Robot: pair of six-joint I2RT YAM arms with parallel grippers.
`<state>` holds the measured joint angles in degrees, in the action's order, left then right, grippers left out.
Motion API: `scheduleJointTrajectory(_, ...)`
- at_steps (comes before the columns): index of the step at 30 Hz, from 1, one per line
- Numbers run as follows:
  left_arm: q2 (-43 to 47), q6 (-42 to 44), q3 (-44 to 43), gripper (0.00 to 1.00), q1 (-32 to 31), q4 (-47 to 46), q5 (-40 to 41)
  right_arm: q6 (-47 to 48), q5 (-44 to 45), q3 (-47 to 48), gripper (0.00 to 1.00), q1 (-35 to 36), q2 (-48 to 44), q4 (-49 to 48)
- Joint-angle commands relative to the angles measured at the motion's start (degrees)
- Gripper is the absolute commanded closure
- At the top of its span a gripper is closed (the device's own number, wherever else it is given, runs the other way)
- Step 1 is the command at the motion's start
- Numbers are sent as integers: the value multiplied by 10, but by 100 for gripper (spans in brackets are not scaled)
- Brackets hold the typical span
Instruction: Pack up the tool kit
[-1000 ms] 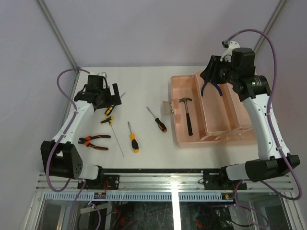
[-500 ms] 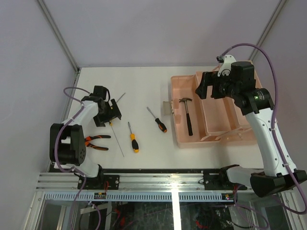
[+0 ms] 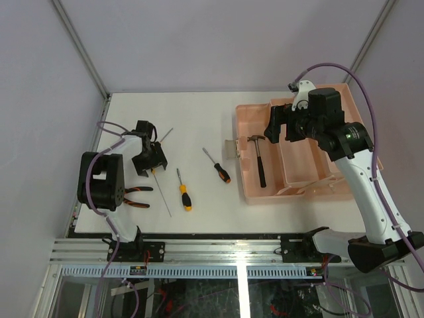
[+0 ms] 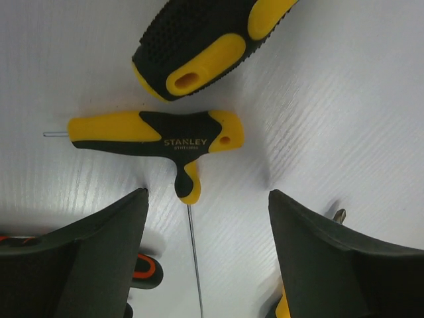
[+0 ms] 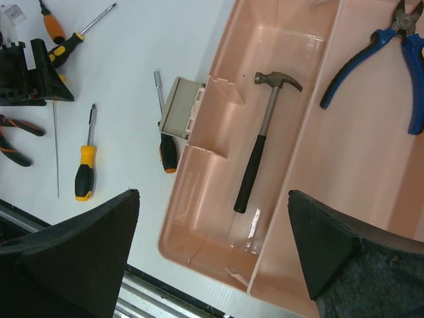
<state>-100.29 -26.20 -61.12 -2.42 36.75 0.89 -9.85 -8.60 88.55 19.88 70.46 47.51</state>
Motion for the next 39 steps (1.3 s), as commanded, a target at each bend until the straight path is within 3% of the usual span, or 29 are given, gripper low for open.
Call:
scheduleJointTrajectory(1,-16,7,-27,31,4,-34,25,10,21,29,1,5,-12,7)
scheduleJointTrajectory(6,-36,21,-31,55,8,-49,38,9,19,28,1,5,-10,7)
scheduleJointTrajectory(10,-43,30,-30,94,13,-49,43,10,18,39,1,5,-3,8)
scheduleJointTrajectory(11,-41,29,-30,99,13,-47,43,11,19,42,1,5,-2,8)
scheduleJointTrajectory(18,38,16,-70,100,2,5,-33,15,21,44,1,5,-4,10)
scheduleJointTrajectory(24,111,14,-220,100,-78,-7,-101,-2,32,58,1,5,-6,-4)
scheduleJointTrajectory(29,54,-35,-367,100,-204,-20,-109,-18,78,91,0,5,-5,-29)
scheduleJointTrajectory(32,16,-51,-404,100,-287,-53,-90,-23,109,102,0,5,-14,-39)
scheduleJointTrajectory(39,-79,-110,-477,100,-374,-112,-119,-31,147,106,0,5,-56,-11)
